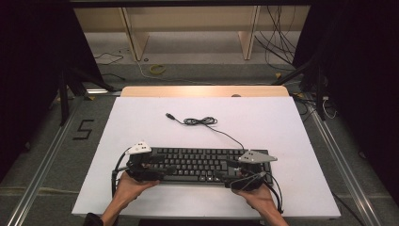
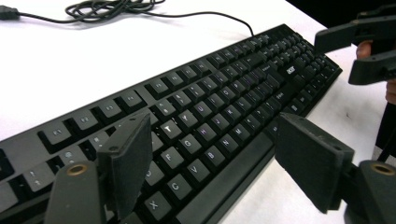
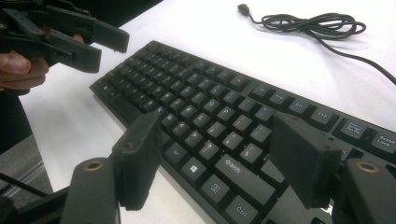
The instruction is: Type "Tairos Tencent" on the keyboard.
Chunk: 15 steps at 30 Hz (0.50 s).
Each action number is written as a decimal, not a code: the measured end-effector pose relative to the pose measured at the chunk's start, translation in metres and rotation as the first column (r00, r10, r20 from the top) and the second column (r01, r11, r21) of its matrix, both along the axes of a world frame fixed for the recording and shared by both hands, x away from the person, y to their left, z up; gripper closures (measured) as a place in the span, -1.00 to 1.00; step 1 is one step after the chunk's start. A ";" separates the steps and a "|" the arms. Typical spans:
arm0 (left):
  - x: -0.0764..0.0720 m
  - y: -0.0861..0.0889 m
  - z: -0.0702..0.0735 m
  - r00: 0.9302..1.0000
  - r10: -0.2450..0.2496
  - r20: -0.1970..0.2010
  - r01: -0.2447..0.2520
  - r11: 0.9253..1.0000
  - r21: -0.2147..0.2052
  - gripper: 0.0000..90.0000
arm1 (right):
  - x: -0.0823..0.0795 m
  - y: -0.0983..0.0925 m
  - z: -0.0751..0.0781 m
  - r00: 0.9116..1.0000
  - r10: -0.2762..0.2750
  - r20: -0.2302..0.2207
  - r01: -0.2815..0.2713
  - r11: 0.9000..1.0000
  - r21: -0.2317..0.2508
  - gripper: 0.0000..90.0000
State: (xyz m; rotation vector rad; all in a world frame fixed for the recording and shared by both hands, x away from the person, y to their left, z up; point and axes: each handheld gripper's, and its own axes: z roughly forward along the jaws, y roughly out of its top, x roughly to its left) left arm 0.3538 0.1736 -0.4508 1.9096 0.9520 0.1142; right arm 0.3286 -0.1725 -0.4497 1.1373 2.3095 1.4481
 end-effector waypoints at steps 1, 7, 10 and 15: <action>-0.001 0.000 0.000 1.000 -0.006 0.001 0.006 1.000 0.007 -0.36 | 0.000 0.000 0.000 1.000 -0.001 -0.001 0.001 1.000 0.001 -0.22; -0.005 -0.006 -0.003 0.999 -0.041 -0.008 0.041 0.998 0.046 -0.12 | -0.001 -0.002 0.000 1.000 -0.004 -0.003 0.004 1.000 0.000 -0.22; -0.007 -0.008 -0.006 0.999 -0.051 -0.015 0.052 0.996 0.071 0.05 | -0.002 -0.003 -0.001 1.000 -0.003 -0.002 0.003 1.000 -0.003 -0.22; -0.009 -0.011 -0.009 0.996 -0.083 -0.013 0.084 0.991 0.108 0.39 | -0.003 -0.004 -0.001 1.000 -0.005 -0.003 0.005 1.000 -0.001 -0.22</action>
